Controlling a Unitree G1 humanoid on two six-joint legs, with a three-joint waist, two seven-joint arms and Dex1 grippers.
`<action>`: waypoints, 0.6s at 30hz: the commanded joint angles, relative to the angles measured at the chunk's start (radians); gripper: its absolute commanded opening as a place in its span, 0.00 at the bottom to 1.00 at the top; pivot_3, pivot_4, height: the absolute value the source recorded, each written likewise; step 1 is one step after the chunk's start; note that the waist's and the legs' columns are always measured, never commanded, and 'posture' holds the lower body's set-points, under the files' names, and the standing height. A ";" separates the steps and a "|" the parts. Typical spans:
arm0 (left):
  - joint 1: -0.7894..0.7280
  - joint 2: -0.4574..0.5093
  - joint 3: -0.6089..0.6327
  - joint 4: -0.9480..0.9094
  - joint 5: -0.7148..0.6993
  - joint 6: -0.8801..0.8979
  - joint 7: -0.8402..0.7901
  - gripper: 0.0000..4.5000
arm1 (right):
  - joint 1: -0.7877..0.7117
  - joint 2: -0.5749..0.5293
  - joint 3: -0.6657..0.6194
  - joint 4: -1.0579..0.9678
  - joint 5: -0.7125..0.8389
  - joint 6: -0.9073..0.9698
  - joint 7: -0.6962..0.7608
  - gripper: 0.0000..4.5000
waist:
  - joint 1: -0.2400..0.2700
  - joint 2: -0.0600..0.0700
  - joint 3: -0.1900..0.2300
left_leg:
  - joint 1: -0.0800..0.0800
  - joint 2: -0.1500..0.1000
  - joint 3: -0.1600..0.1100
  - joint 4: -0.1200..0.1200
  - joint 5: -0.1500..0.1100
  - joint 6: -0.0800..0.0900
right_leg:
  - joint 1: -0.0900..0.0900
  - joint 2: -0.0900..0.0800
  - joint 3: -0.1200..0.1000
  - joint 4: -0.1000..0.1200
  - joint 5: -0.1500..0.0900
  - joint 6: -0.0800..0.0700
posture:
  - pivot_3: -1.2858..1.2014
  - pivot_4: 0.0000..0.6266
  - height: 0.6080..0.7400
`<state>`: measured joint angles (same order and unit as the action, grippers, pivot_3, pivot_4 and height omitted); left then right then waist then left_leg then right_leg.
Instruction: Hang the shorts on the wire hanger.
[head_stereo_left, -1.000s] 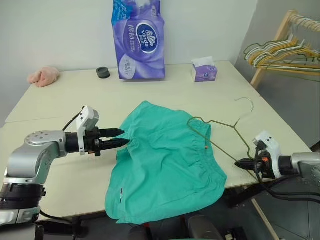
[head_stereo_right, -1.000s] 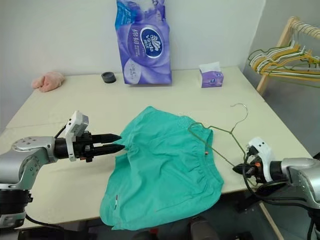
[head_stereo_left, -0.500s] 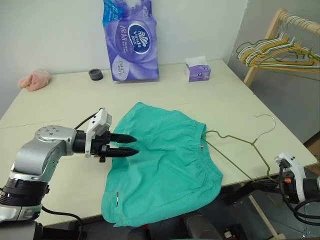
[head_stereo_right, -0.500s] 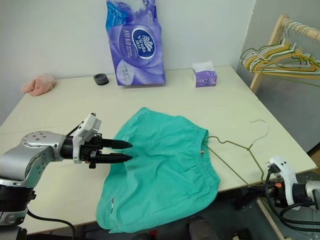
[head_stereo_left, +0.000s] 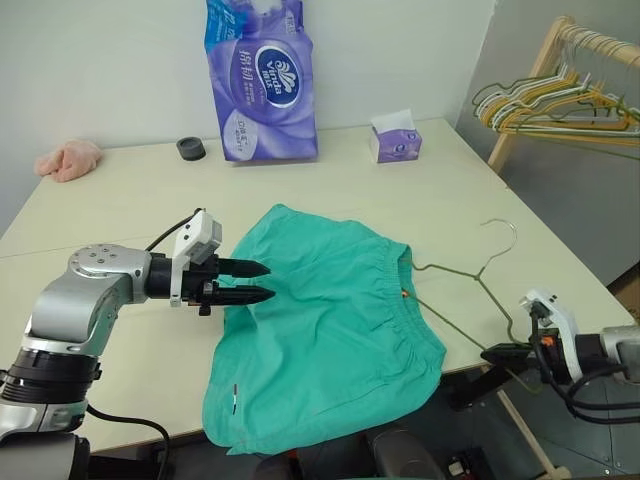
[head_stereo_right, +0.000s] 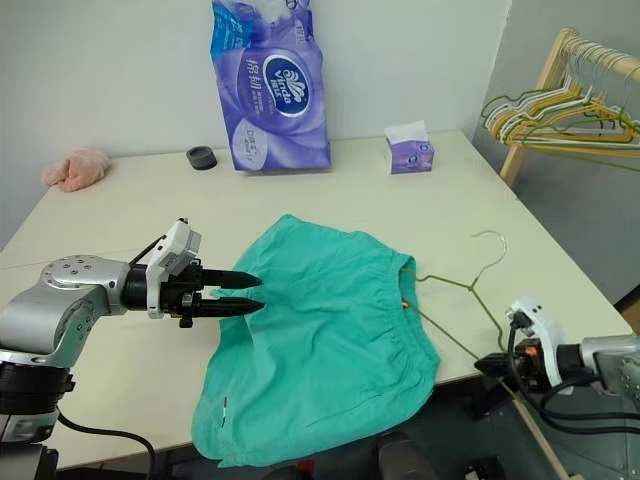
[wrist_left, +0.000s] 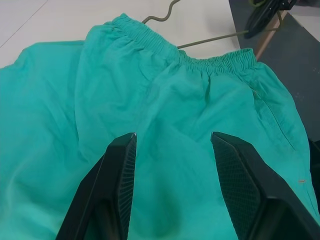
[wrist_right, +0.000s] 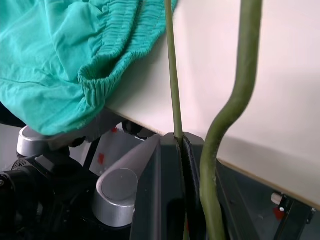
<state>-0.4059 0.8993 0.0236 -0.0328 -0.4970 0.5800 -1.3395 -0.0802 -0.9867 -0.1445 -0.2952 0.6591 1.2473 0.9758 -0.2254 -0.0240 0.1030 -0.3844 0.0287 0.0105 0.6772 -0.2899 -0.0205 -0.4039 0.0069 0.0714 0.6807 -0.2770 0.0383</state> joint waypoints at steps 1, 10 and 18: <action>-0.024 0.001 0.004 -0.004 0.005 -0.017 0.006 0.56 | -0.095 -0.001 0.074 0.055 0.006 0.000 0.022 0.00 | -0.001 0.000 0.000 | 0.000 0.000 0.000 0.000 0.000 0.000 | 0.000 0.000 0.000 0.000 0.000 0.000 | 0.41 0.12 1.00; -0.032 -0.001 0.019 -0.004 0.010 -0.021 0.022 0.56 | -0.343 0.074 0.225 0.329 0.001 0.084 0.036 0.00 | 0.001 0.000 0.000 | 0.000 0.000 0.000 0.000 0.000 0.000 | 0.000 -0.001 0.000 0.000 0.000 0.000 | 0.43 0.11 1.00; -0.024 -0.018 0.029 -0.013 -0.002 -0.012 0.055 0.56 | -0.548 0.291 0.194 0.465 0.005 0.161 -0.056 0.00 | 0.002 0.001 0.000 | -0.002 0.001 -0.003 0.000 0.000 0.000 | -0.001 -0.001 0.000 0.001 0.000 0.000 | 0.43 0.10 1.00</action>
<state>-0.4203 0.8860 0.0269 -0.0305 -0.4871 0.5764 -1.2973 -0.5932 -0.7089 0.0802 0.1845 0.6501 1.4100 0.9349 -0.2236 -0.0233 0.1028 -0.3864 0.0293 0.0080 0.6776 -0.2898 -0.0205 -0.4048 0.0060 0.0718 0.6814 -0.2766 0.0379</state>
